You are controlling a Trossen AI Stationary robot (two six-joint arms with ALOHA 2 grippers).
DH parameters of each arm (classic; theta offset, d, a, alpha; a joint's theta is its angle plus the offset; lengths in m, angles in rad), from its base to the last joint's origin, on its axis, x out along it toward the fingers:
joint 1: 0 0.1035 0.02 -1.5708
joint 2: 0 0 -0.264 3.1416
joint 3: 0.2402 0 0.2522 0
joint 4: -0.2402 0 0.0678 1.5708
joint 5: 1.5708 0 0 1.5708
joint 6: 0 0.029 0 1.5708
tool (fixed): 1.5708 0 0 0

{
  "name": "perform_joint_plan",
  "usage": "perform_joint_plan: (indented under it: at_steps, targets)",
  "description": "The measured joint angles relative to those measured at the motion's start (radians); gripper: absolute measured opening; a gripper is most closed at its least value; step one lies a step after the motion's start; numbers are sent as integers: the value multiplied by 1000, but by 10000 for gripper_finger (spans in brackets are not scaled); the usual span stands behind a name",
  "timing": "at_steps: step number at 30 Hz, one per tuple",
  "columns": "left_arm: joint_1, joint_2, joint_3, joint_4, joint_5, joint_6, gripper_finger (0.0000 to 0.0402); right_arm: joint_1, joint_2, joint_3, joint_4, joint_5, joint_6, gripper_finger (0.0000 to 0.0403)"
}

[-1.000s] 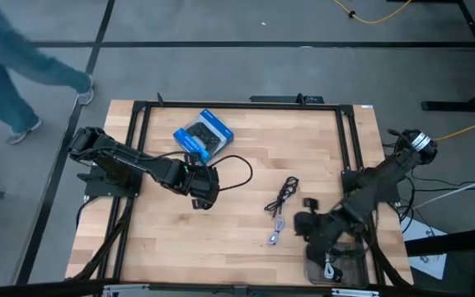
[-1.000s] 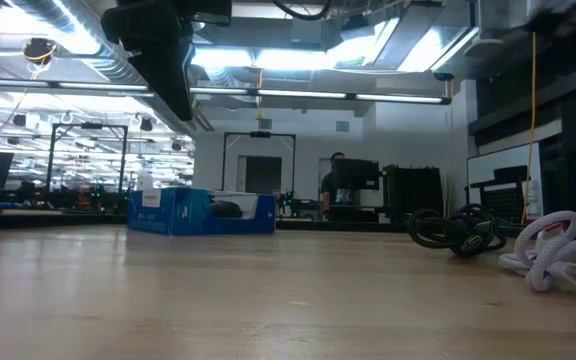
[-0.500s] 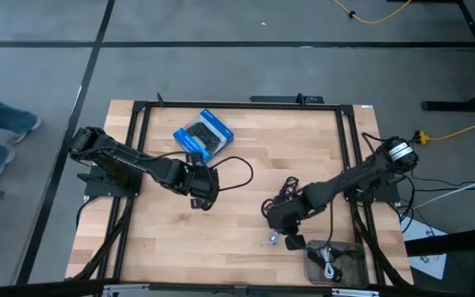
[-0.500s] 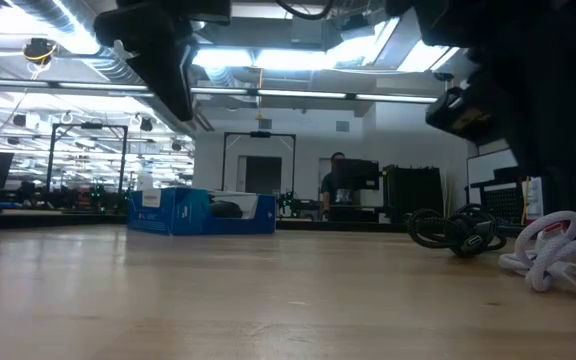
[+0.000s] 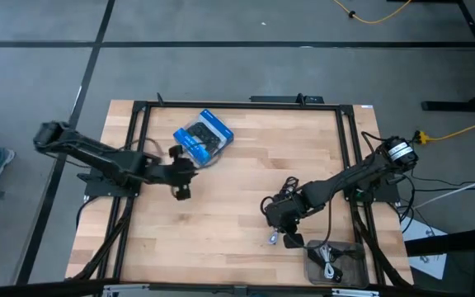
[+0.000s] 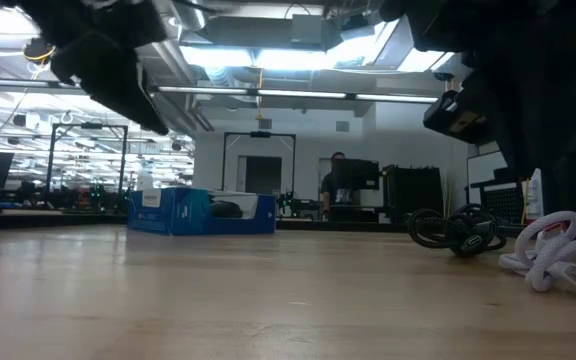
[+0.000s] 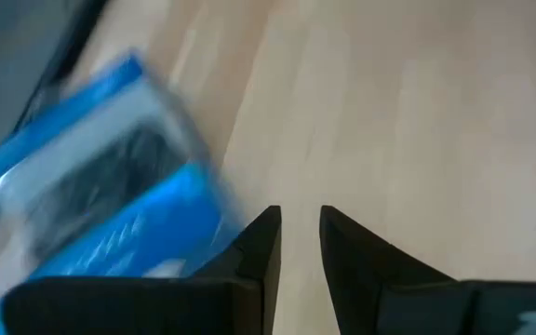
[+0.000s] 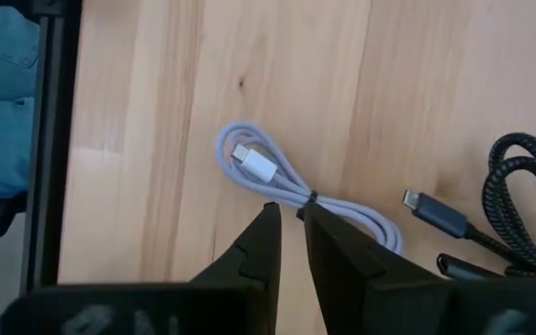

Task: Pick and place USB-C Cables
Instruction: Put the white charger cable into the black bin

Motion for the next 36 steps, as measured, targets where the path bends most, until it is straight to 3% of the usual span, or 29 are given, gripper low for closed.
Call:
perform_joint_plan:
  at_steps: [4,6,14,19,28,33,36]
  targets:
    - [-1,-200,-259,396,18,125,70,-5,0,0,1,0,-1,58]
    - [4,-287,-357,508,30,155,70,-5,0,0,-2,0,-1,58]
    - [102,-565,-585,650,192,195,70,-7,0,0,2,49,-6,58]
    - [128,-668,-641,661,137,183,70,-10,0,0,2,98,-33,58]
    - [127,-683,-653,639,109,188,70,-10,0,0,64,106,-159,58]
    - [127,-683,-653,639,109,188,70,-10,0,0,42,19,-184,58]
    - [127,-683,-653,638,110,188,70,-3,0,0,34,19,-209,58]
